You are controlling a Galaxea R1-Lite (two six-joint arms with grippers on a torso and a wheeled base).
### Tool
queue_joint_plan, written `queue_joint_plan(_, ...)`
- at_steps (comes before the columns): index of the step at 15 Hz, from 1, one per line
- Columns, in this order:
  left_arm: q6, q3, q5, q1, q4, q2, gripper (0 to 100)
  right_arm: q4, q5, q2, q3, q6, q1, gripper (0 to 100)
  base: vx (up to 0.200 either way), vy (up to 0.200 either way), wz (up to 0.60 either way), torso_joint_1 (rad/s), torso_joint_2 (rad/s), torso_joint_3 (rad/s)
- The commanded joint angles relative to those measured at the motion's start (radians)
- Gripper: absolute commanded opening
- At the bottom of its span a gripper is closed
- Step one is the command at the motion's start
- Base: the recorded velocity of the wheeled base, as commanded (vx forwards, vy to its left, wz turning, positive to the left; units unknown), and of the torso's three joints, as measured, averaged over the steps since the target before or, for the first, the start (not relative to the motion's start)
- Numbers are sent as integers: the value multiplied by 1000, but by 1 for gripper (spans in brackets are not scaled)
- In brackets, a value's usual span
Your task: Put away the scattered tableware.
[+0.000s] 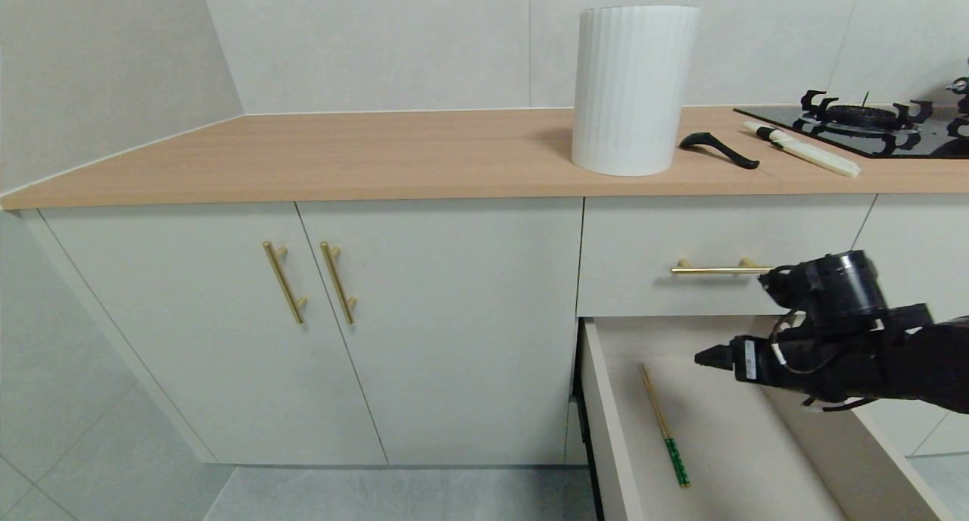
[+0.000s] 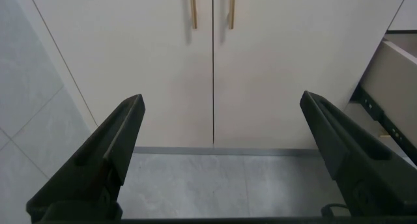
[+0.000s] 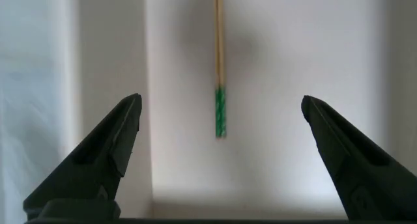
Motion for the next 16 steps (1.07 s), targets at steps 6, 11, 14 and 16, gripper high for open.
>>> queue_joint_plan(6,0,0,0,0,0,2,100,15,14,-294,3,-122,-101,100,0,0,0,0,0,0)
queue_joint_plan(11,0,0,0,0,0,2,100,15,14,-301,19,-152,-99,100,0,0,0,35,-135,-123)
queue_joint_plan(14,0,0,0,0,0,2,100,16,14,-300,20,-152,-99,100,0,0,0,110,-367,-312)
queue_joint_plan(16,0,0,0,0,0,2,100,16,14,-297,20,-152,-98,100,0,0,0,134,-554,-300)
